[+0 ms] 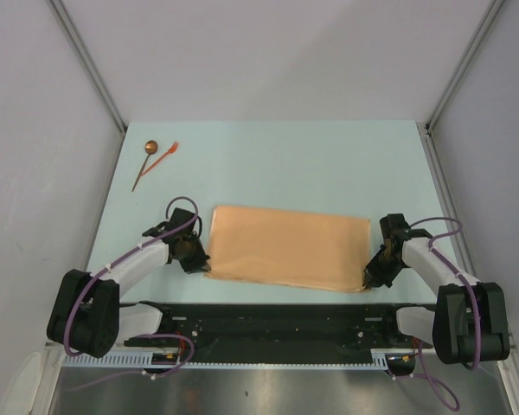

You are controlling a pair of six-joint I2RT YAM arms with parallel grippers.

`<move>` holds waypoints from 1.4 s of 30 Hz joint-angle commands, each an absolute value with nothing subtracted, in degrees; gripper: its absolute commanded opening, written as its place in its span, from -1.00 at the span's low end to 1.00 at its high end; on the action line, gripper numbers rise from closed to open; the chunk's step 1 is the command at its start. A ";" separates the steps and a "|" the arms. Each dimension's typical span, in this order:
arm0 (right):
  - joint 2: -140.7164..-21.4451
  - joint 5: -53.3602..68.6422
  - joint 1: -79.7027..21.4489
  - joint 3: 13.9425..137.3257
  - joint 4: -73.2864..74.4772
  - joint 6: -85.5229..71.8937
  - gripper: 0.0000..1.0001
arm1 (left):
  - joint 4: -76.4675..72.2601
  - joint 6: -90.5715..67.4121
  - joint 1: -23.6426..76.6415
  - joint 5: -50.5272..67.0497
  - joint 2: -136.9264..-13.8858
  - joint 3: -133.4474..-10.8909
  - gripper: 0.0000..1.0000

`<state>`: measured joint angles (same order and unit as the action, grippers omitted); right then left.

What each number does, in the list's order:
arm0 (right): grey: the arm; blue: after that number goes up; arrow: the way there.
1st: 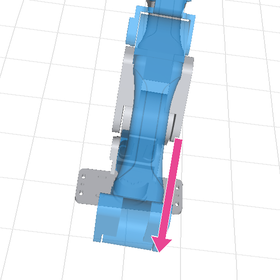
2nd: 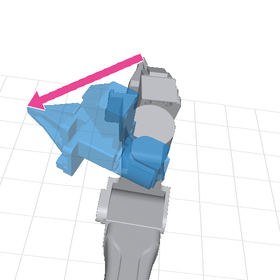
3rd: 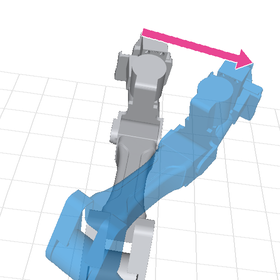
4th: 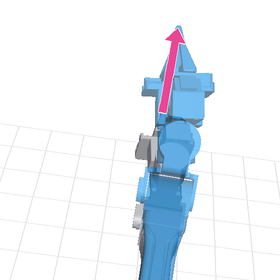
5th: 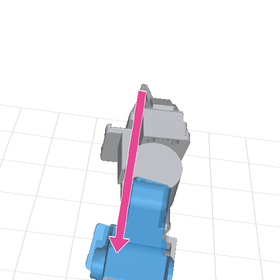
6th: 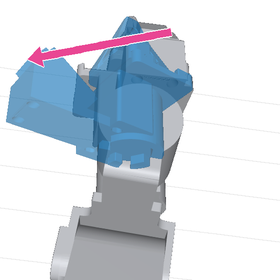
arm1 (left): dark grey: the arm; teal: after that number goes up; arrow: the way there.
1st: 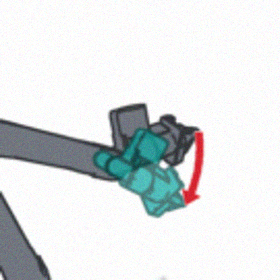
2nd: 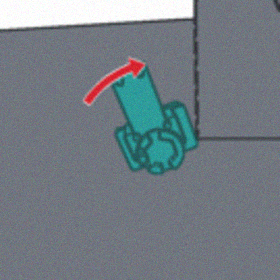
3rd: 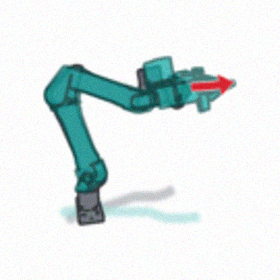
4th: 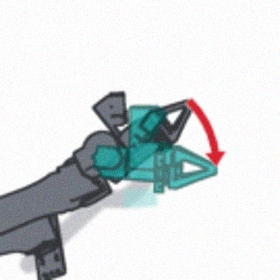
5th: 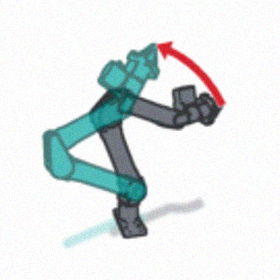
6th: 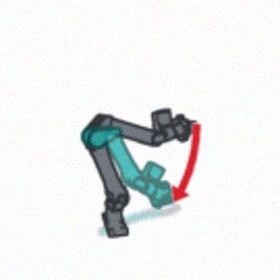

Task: Fold the napkin into a case and place the utensils inside
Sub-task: Fold and flatten the napkin at the center of the board.

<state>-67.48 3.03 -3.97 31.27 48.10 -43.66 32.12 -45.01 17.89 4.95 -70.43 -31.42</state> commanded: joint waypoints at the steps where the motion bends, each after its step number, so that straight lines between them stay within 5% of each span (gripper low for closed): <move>1: -69.34 0.97 -4.22 29.88 46.85 -45.35 -0.92 | 32.61 -45.61 18.11 2.72 -70.75 -29.79 -1.00; 24: -68.73 0.09 -3.96 29.53 46.05 -45.62 -0.91 | 38.76 -49.57 18.19 2.73 -60.47 -29.01 -0.99; 38: -67.41 0.17 -4.04 29.27 46.14 -45.97 -0.87 | 34.90 -52.29 18.46 3.87 -66.09 -25.05 -1.00; 42: -66.62 0.35 -3.96 29.35 46.49 -46.05 -0.81 | 35.86 -53.35 18.46 4.39 -64.60 -24.44 -0.79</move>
